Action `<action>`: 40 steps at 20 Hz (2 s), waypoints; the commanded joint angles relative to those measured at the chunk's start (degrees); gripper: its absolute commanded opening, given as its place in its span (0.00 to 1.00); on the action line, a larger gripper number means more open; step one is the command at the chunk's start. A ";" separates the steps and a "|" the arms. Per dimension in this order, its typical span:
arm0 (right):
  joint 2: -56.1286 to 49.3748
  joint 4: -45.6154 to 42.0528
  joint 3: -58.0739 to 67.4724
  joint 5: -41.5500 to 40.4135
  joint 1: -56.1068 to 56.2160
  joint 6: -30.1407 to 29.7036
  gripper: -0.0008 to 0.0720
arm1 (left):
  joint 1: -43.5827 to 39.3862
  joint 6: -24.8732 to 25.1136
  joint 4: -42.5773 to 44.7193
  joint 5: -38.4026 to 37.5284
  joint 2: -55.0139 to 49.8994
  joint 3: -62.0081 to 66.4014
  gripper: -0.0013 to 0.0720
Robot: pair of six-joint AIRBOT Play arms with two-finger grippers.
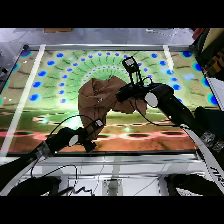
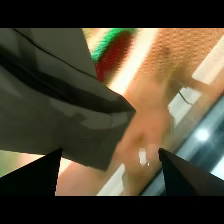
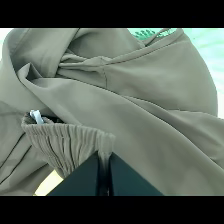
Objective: Fold the clothes and pants, and hang the long-sleeved shirts on hangers.
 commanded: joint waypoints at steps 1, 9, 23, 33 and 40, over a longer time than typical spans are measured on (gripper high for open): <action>-0.04 -0.15 0.00 0.02 -0.02 -0.04 0.04 | -0.39 -5.90 2.78 6.19 -2.32 -0.07 0.83; -0.04 -0.15 0.00 0.04 -0.02 -0.04 0.04 | -0.22 -8.24 8.94 12.35 -1.75 0.04 0.04; 0.28 -3.06 0.02 7.37 -13.00 0.09 0.04 | 23.63 -13.31 8.87 12.35 23.45 0.02 0.04; 9.40 1.90 0.07 3.28 -40.54 11.06 0.04 | 51.34 -33.59 8.72 22.16 25.18 0.04 0.03; 10.21 0.98 0.07 10.54 -57.00 24.02 0.04 | 61.07 -42.29 8.72 29.81 25.03 0.04 0.03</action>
